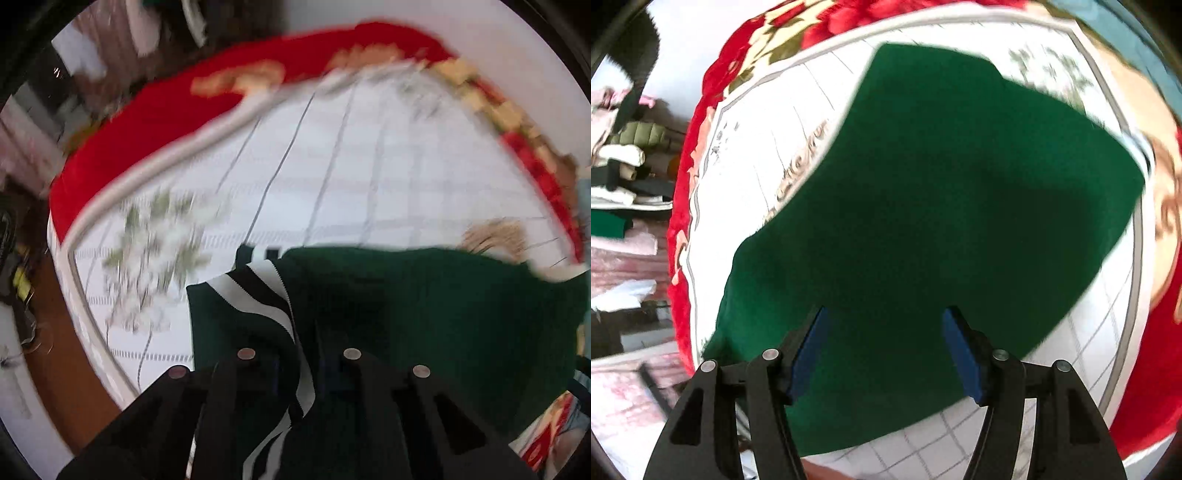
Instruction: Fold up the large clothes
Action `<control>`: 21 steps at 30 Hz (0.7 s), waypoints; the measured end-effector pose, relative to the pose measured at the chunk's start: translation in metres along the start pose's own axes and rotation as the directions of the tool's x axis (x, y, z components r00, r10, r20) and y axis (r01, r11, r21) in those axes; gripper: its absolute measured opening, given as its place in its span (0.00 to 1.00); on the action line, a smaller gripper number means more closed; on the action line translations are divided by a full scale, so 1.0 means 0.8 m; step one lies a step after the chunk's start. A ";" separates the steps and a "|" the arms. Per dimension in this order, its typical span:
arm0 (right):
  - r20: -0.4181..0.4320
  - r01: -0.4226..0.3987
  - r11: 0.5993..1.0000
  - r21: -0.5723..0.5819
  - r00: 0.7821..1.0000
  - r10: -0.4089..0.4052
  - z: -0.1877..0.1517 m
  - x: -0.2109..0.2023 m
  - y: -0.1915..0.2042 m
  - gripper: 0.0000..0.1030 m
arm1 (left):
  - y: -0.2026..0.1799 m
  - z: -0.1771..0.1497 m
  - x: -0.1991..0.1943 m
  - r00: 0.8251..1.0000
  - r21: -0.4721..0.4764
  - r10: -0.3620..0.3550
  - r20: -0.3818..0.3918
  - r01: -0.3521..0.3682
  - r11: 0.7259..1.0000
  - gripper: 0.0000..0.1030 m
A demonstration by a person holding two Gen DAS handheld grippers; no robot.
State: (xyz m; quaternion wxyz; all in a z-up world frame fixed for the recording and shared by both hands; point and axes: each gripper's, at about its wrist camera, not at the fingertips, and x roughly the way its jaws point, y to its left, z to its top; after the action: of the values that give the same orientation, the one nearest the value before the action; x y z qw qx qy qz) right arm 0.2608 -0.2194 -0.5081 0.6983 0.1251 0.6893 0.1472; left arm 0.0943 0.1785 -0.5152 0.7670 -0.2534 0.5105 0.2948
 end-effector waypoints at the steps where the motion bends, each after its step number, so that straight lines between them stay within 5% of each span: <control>1: 0.019 0.020 1.000 -0.021 1.000 -0.019 0.027 -0.012 -0.007 0.64 | -0.003 0.007 -0.008 1.000 -0.001 -0.013 0.022 0.013 1.000 0.10; 7: 0.187 0.165 0.983 -0.086 0.971 -0.147 0.112 -0.043 -0.005 0.66 | -0.001 0.048 0.034 1.000 -0.029 -0.012 0.008 0.013 1.000 0.10; 10: 0.222 0.271 0.948 -0.164 0.947 -0.232 0.157 -0.028 0.001 0.67 | 0.002 0.057 0.059 1.000 -0.041 -0.016 -0.025 0.015 0.999 0.10; 13: 0.186 0.290 0.923 -0.251 0.951 -0.248 0.201 0.016 0.003 0.66 | 0.003 0.056 0.065 0.999 -0.036 -0.016 -0.031 0.015 0.999 0.10; 14: 0.163 0.282 0.921 -0.270 0.956 -0.245 0.210 0.032 0.002 0.46 | 0.003 0.055 0.064 0.999 -0.031 -0.016 -0.034 0.015 0.999 0.10; 15: 0.122 0.263 0.922 -0.285 0.964 -0.238 0.217 0.051 0.001 0.02 | 0.002 0.055 0.065 0.999 -0.024 -0.013 -0.037 0.012 1.000 0.10; 18: 0.098 0.250 0.926 -0.283 0.968 -0.231 0.220 0.065 0.000 0.00 | 0.001 0.056 0.059 0.999 -0.019 -0.021 -0.041 0.020 1.000 0.10; 21: 0.199 0.234 0.961 -0.147 0.959 -0.203 0.215 0.022 -0.009 0.00 | -0.004 0.063 0.051 0.999 -0.019 -0.027 -0.030 0.026 0.999 0.10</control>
State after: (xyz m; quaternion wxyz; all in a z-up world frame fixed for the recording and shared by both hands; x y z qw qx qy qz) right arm 0.4327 -0.2150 -0.5237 0.7783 0.0014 0.6173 0.1147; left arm 0.1408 0.2187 -0.5351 0.7607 -0.2715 0.5158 0.2856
